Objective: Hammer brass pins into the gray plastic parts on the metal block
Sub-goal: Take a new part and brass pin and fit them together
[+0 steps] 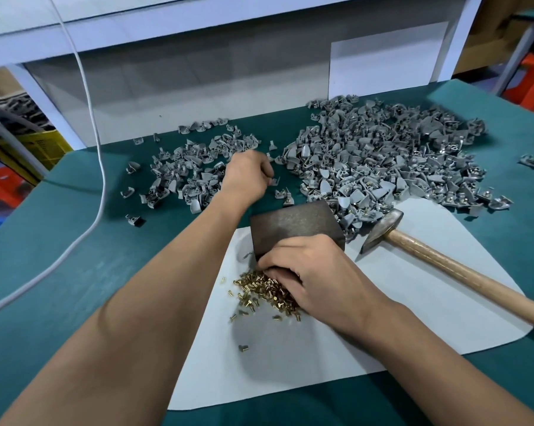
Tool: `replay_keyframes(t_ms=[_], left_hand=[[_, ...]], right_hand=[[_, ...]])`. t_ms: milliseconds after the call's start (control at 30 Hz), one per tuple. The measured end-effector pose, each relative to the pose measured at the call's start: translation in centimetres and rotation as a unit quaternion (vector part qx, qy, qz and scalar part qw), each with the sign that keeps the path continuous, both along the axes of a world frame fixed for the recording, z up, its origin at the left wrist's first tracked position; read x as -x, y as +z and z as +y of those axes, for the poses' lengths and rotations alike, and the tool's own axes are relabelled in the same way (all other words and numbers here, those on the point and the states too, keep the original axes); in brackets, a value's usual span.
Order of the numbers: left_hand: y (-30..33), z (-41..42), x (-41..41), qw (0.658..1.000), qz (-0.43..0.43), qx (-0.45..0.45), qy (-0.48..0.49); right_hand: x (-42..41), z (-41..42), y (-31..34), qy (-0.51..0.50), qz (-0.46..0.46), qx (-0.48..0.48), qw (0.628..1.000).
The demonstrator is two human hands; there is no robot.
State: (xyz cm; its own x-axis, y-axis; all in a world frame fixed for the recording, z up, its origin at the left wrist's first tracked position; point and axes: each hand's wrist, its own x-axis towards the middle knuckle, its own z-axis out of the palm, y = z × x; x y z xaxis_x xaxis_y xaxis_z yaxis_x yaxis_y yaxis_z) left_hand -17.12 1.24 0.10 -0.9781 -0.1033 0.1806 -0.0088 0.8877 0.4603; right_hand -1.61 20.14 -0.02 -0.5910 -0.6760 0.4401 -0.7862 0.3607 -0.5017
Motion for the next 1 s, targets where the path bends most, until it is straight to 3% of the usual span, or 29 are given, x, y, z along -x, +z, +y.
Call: replay_keyframes(t_ms=[300, 400, 500, 600, 767, 1000], left_hand=[[0.3, -0.2, -0.4, 1.000, 0.014, -0.013, -0.014], [1.3, 0.2, -2.2, 0.984, 0.077, -0.161, 0.014], [2.0, 0.5, -5.0, 0.918, 0.103, -0.379, 0.045], [1.7, 0.1, -8.0, 0.893, 0.119, -0.430, 0.053], [0.1, 0.0, -13.0, 0.891, 0.150, -0.429, 0.027], [-1.7, 1.9, -15.7, 0.925, 0.198, -0.322, -0.046]], right_hand=[[0.1, 0.2, 0.2, -0.026, -0.010, 0.041, 0.999], [0.2, 0.4, 0.2, -0.049, -0.014, 0.062, 0.997], [0.2, 0.4, 0.3, -0.061, -0.007, 0.074, 0.995], [0.3, 0.6, 0.3, -0.083, 0.013, 0.090, 0.992], [1.1, 1.2, 0.2, -0.148, 0.043, 0.126, 0.980], [1.6, 1.3, 0.1, -0.213, 0.031, 0.138, 0.967]])
